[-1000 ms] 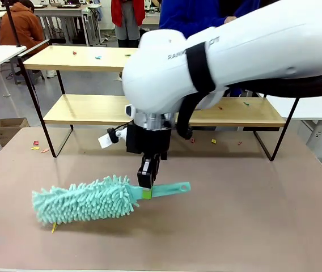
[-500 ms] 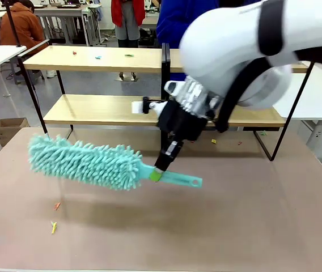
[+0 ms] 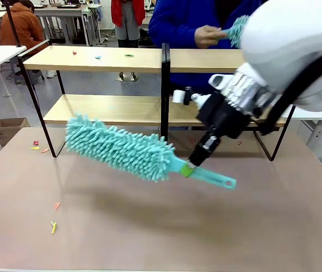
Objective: Clean the shelves.
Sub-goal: Clean a randomly selected level of the Shelf with the Duster, then clean another randomly selected level of the Shelf with the Duster.
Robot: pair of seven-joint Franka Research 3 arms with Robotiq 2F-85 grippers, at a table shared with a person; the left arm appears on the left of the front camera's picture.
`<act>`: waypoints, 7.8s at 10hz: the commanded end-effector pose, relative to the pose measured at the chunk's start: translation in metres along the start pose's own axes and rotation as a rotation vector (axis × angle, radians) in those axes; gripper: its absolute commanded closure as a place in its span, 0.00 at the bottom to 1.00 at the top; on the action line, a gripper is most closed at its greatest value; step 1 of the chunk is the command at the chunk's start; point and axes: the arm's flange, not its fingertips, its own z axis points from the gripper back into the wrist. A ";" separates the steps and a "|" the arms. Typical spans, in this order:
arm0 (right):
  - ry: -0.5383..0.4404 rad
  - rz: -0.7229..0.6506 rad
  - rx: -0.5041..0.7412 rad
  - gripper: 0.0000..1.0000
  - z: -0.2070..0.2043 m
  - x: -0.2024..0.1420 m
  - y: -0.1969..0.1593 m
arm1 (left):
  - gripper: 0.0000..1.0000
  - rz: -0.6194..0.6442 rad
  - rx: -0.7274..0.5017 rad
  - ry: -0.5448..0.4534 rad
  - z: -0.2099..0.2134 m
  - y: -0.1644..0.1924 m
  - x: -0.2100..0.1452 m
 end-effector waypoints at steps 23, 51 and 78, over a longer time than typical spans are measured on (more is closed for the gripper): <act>-0.827 -0.328 -0.418 0.88 0.307 -0.312 0.084 | 0.00 0.000 -0.001 -0.003 -0.001 0.000 0.000; 0.156 -0.437 -0.364 0.88 0.278 -0.355 0.071 | 0.00 0.000 -0.001 -0.003 -0.001 0.000 0.000; 0.212 -0.411 -0.460 0.88 0.141 -0.200 0.031 | 0.00 0.000 -0.001 -0.003 -0.001 0.000 0.000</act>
